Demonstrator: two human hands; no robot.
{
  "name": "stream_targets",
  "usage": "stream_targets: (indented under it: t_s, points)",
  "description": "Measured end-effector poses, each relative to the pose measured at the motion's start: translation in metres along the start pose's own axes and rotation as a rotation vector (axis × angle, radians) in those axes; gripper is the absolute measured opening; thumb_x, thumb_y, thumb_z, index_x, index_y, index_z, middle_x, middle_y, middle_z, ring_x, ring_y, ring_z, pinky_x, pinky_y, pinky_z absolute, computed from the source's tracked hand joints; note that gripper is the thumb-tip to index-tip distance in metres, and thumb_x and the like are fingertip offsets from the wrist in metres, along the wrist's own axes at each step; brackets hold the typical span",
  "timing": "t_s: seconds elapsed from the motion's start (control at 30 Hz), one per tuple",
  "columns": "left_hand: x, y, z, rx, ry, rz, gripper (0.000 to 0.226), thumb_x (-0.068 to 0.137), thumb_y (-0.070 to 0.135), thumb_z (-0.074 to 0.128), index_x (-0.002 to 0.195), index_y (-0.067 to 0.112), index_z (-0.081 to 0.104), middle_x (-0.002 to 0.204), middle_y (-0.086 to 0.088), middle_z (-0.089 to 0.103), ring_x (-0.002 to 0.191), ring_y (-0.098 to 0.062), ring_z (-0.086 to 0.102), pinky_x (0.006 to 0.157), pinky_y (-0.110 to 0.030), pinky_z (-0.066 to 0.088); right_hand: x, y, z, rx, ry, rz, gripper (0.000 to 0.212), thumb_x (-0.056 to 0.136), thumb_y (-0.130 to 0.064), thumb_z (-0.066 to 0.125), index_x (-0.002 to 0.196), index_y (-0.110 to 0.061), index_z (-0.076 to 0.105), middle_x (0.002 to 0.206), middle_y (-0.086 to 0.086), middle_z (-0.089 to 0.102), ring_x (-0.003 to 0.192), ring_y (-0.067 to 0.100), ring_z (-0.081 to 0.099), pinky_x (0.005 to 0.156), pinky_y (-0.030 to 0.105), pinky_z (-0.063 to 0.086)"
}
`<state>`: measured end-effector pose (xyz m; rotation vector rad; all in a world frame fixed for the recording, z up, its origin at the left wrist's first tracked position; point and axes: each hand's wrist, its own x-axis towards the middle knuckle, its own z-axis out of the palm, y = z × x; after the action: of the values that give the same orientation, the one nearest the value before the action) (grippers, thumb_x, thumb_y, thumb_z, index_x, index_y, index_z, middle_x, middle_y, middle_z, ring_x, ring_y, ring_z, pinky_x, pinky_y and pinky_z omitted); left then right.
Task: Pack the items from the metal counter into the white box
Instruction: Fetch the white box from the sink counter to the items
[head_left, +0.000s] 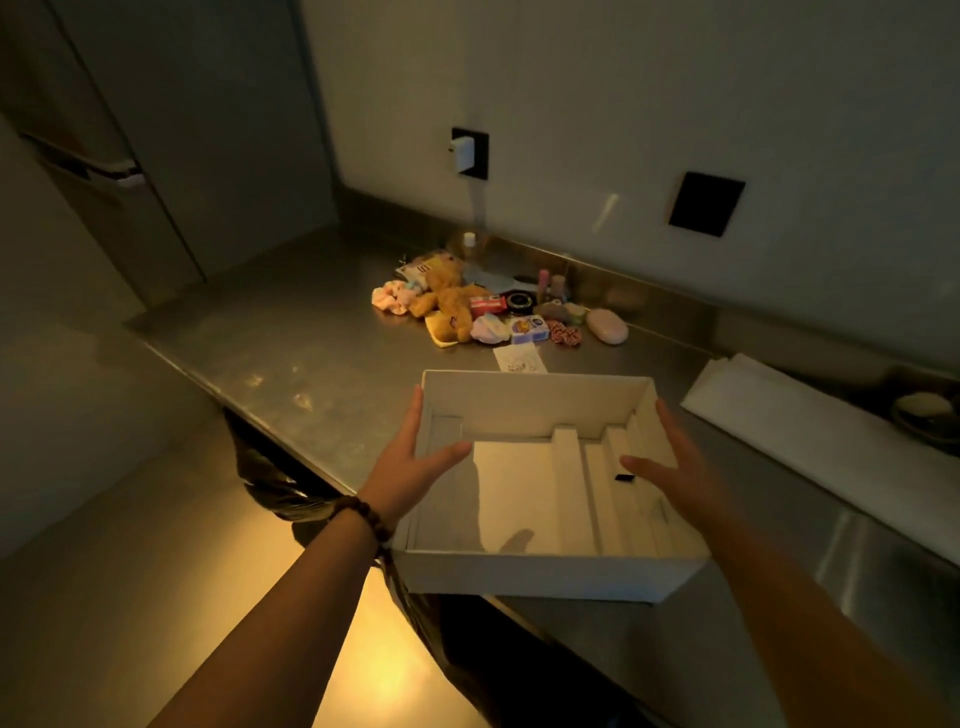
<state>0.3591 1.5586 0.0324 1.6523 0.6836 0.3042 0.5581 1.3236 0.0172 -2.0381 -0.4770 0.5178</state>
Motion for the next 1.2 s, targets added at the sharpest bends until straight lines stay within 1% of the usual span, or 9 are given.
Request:
stream_targets:
  t_s: [0.1,0.2,0.33,0.5,0.67,0.8,1.0,1.1,1.2]
  points:
    - [0.039,0.006,0.010,-0.011,-0.071,0.012,0.095,0.075,0.048,0.067,0.146,0.043,0.004,0.150,0.005,0.028,0.127,-0.016,0.037,0.105,-0.043,0.032,0.019,-0.002,-0.008,0.008,0.085,0.019,0.085,0.083,-0.024,0.069,0.148,-0.035,0.016,0.149,0.007,0.035,0.112,0.013,0.048,0.083,0.028,0.038]
    - [0.080,0.021,0.024,0.008,-0.162,0.084,0.093,0.074,0.050,0.070,0.142,0.049,0.008,0.134,0.016,0.037,0.110,-0.001,0.041,0.091,-0.028,0.036,0.039,-0.001,-0.023,0.008,0.176,0.029,0.082,0.084,-0.025,0.068,0.148,-0.031,0.018,0.150,0.008,0.033,0.132,0.028,0.036,0.098,0.043,0.033]
    - [0.132,0.040,0.048,0.051,-0.260,0.106,0.090,0.074,0.052,0.070,0.136,0.060,0.005,0.117,0.028,0.034,0.101,0.007,0.037,0.082,-0.020,0.034,0.053,0.002,-0.045,-0.012,0.303,0.101,0.084,0.085,-0.028,0.067,0.149,-0.032,0.014,0.153,0.008,0.028,0.134,0.031,0.033,0.097,0.044,0.033]
    - [0.181,0.056,0.088,0.164,-0.366,0.109,0.093,0.077,0.050,0.068,0.143,0.050,0.002,0.150,0.011,0.021,0.115,-0.008,0.027,0.095,-0.040,0.030,0.049,0.011,-0.066,0.042,0.426,0.178,0.083,0.085,-0.027,0.067,0.148,-0.038,0.013,0.148,0.007,0.036,0.127,0.028,0.041,0.093,0.046,0.037]
    - [0.202,0.071,0.113,0.150,-0.541,0.210,0.076,0.081,0.039,0.068,0.130,0.061,0.014,0.126,0.024,0.036,0.120,-0.011,0.036,0.094,-0.033,0.037,0.029,0.019,-0.073,0.117,0.544,0.272,0.083,0.084,-0.031,0.067,0.145,-0.046,0.012,0.150,0.004,0.033,0.129,0.030,0.039,0.098,0.052,0.036]
    - [0.222,0.070,0.123,0.164,-0.624,0.207,0.084,0.082,0.037,0.068,0.144,0.045,0.011,0.136,0.015,0.030,0.125,-0.010,0.030,0.103,-0.037,0.031,0.019,0.019,-0.065,0.156,0.602,0.330,0.085,0.084,-0.034,0.066,0.145,-0.049,0.009,0.153,0.003,0.028,0.133,0.030,0.034,0.103,0.056,0.032]
    - [0.256,0.058,0.116,0.232,-0.749,0.184,0.093,0.079,0.042,0.070,0.147,0.042,0.006,0.155,0.006,0.017,0.138,-0.022,0.022,0.111,-0.050,0.025,0.017,0.009,-0.029,0.156,0.716,0.350,0.083,0.085,-0.025,0.066,0.146,-0.044,0.012,0.144,0.001,0.038,0.100,0.005,0.043,0.083,0.034,0.038]
    - [0.270,0.054,0.110,0.240,-0.816,0.211,0.096,0.079,0.041,0.070,0.147,0.040,0.003,0.156,0.004,0.015,0.140,-0.021,0.018,0.112,-0.040,0.020,0.018,0.000,-0.013,0.098,0.754,0.335,0.075,0.085,-0.019,0.066,0.137,-0.049,0.021,0.129,-0.008,0.042,0.097,-0.006,0.046,0.083,0.024,0.036]
    - [0.281,0.055,0.109,0.236,-0.872,0.281,0.098,0.080,0.037,0.071,0.148,0.035,0.002,0.155,0.006,0.018,0.139,-0.016,0.019,0.100,-0.024,0.020,0.018,-0.003,-0.003,0.057,0.783,0.387,0.079,0.087,-0.021,0.064,0.148,-0.036,0.017,0.147,0.003,0.036,0.126,0.018,0.044,0.094,0.032,0.032]
